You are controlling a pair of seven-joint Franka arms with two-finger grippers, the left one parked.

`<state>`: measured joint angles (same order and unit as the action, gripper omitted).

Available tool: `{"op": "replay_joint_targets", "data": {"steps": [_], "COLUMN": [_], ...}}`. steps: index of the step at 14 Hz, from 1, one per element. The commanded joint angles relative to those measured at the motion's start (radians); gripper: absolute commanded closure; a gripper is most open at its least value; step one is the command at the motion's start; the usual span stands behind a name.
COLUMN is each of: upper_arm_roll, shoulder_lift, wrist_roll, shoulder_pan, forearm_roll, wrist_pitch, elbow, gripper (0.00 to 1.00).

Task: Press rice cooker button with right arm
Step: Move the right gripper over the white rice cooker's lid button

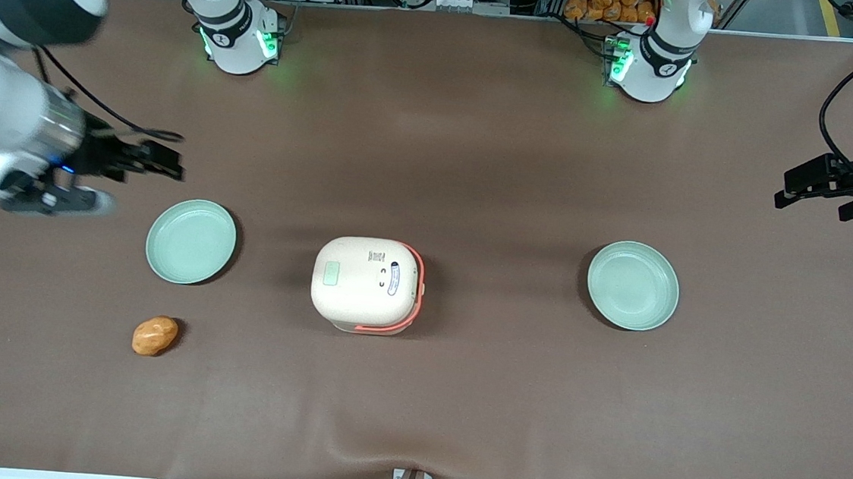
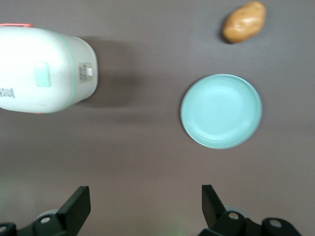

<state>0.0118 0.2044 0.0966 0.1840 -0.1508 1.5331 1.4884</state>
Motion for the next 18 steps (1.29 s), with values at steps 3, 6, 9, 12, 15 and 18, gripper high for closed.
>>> {"op": "replay_joint_targets", "data": {"steps": [3,6,9,12,15,18], "upper_arm_roll": [0.005,0.007,0.007,0.008,0.008,0.010], "shoulder_lift": [0.125,0.190,0.219,0.247,0.292,0.339], "wrist_roll": [0.096,0.107,0.161,0.170,0.166,0.155], "shoulder_pan": [0.064,0.127,0.176,0.227,0.244,0.264], "forearm_roll": [-0.096,-0.121,-0.124,-0.119,-0.113,-0.107], "wrist_pitch": [0.125,0.217,0.286,0.364,0.427,0.466], "elbow": [-0.023,-0.031,-0.033,-0.036,-0.060,-0.091], "gripper": [0.06,0.56,0.86,1.00,1.00,1.00]}}
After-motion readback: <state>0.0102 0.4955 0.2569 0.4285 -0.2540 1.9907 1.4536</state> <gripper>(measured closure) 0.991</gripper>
